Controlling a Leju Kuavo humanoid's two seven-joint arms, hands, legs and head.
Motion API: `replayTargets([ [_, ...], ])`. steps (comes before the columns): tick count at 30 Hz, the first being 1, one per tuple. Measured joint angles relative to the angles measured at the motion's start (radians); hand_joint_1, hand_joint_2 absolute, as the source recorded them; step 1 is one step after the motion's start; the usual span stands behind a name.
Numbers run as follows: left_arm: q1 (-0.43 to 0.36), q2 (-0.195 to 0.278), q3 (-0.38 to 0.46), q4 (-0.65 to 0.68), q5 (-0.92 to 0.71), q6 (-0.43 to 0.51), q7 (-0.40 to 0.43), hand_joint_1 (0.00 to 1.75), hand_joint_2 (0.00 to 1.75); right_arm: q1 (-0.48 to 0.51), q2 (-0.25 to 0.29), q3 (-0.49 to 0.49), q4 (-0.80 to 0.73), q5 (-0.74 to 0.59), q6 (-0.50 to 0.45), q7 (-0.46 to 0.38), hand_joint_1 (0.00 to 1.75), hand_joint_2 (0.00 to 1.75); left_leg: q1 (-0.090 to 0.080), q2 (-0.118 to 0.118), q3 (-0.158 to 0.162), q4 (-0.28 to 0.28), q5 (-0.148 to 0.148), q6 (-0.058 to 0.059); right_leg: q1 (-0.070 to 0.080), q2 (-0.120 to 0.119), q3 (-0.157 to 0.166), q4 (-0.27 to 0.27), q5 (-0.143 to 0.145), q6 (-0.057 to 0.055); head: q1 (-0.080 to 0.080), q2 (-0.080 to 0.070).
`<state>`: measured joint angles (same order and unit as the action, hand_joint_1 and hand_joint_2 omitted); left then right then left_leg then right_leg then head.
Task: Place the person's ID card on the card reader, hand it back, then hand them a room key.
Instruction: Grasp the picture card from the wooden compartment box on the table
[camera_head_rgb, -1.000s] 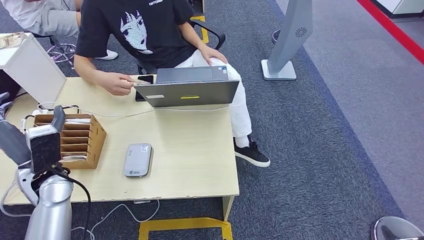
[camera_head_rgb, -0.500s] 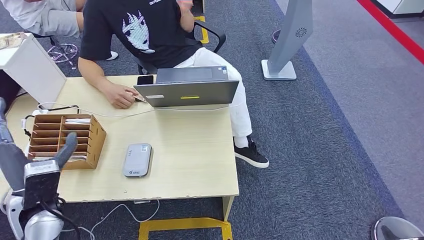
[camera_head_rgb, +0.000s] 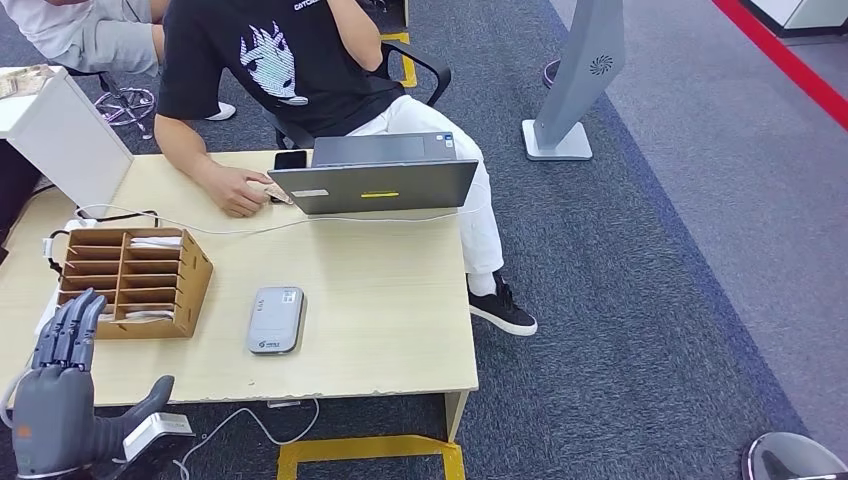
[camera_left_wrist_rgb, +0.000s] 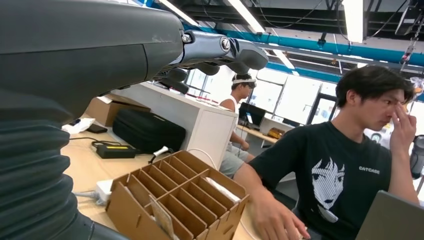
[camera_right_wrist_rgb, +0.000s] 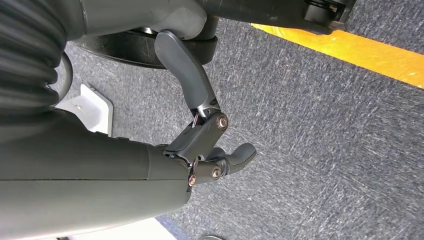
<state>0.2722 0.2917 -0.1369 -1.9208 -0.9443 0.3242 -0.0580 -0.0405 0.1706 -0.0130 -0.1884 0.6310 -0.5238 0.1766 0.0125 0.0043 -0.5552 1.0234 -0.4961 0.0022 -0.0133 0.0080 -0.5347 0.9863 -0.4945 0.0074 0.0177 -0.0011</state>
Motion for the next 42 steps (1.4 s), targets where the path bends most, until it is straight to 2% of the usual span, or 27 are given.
replayTargets([
  [4, 0.025, 0.008, 0.000, -0.013, -0.014, -0.001, 0.018, 0.00, 1.75, 0.000, 0.001, -0.010, 0.000, 0.002, 0.000, 0.000, 0.00, 1.75, 0.000, 0.000, 0.000, 0.000, 0.000, 0.000, 0.000, 0.000, 0.001, 0.000, 0.000, 0.000, 0.000, 0.000],
  [9, 0.065, 0.007, 0.027, -0.014, -0.157, -0.005, 0.151, 0.00, 1.75, 0.001, 0.002, -0.017, 0.000, 0.004, -0.005, 0.010, 0.00, 1.75, 0.000, 0.000, 0.001, 0.000, 0.000, 0.000, 0.000, 0.000, 0.001, 0.000, 0.000, 0.000, 0.000, 0.000],
  [13, 0.099, 0.002, 0.082, -0.012, -0.314, -0.002, 0.259, 0.00, 1.75, 0.001, 0.003, -0.021, 0.000, 0.007, -0.008, 0.018, 0.00, 1.75, 0.000, 0.000, 0.000, 0.000, 0.000, 0.000, 0.000, 0.000, 0.000, 0.000, 0.000, 0.000, 0.000, 0.000],
  [17, 0.107, -0.024, 0.163, -0.006, -0.400, 0.029, 0.296, 0.00, 1.75, 0.002, 0.005, -0.030, 0.000, 0.022, -0.008, 0.018, 0.00, 1.75, 0.000, -0.001, 0.000, 0.000, 0.000, 0.000, 0.000, -0.001, 0.000, 0.000, 0.000, 0.000, 0.000, 0.000],
  [23, 0.067, -0.077, 0.314, 0.065, -0.468, 0.037, 0.290, 0.00, 1.75, 0.001, 0.007, -0.035, 0.000, 0.042, -0.008, 0.018, 0.00, 1.75, 0.000, -0.001, 0.000, 0.000, 0.000, 0.000, 0.000, -0.001, 0.001, 0.000, 0.000, 0.000, 0.000, 0.000],
  [29, 0.001, -0.116, 0.441, 0.175, -0.440, 0.069, 0.225, 0.00, 1.75, 0.001, 0.007, -0.036, 0.000, 0.061, -0.005, 0.016, 0.00, 1.75, 0.000, -0.001, 0.000, 0.000, 0.001, 0.000, 0.000, -0.001, 0.001, 0.000, 0.000, 0.000, 0.000, 0.000],
  [35, -0.087, -0.129, 0.498, 0.325, -0.409, 0.129, 0.179, 0.00, 1.75, -0.001, 0.007, -0.035, 0.000, 0.076, 0.001, 0.012, 0.00, 1.75, 0.000, -0.002, 0.000, 0.000, 0.001, 0.000, 0.000, -0.002, 0.001, 0.000, 0.000, 0.000, 0.000, 0.000],
  [42, -0.157, -0.135, 0.507, 0.458, -0.351, 0.225, 0.101, 0.00, 1.75, -0.003, 0.007, -0.035, 0.000, 0.100, 0.003, 0.008, 0.00, 1.75, 0.000, -0.002, 0.000, 0.000, 0.001, 0.000, 0.000, -0.003, 0.001, 0.000, 0.000, 0.000, 0.000, 0.000],
])
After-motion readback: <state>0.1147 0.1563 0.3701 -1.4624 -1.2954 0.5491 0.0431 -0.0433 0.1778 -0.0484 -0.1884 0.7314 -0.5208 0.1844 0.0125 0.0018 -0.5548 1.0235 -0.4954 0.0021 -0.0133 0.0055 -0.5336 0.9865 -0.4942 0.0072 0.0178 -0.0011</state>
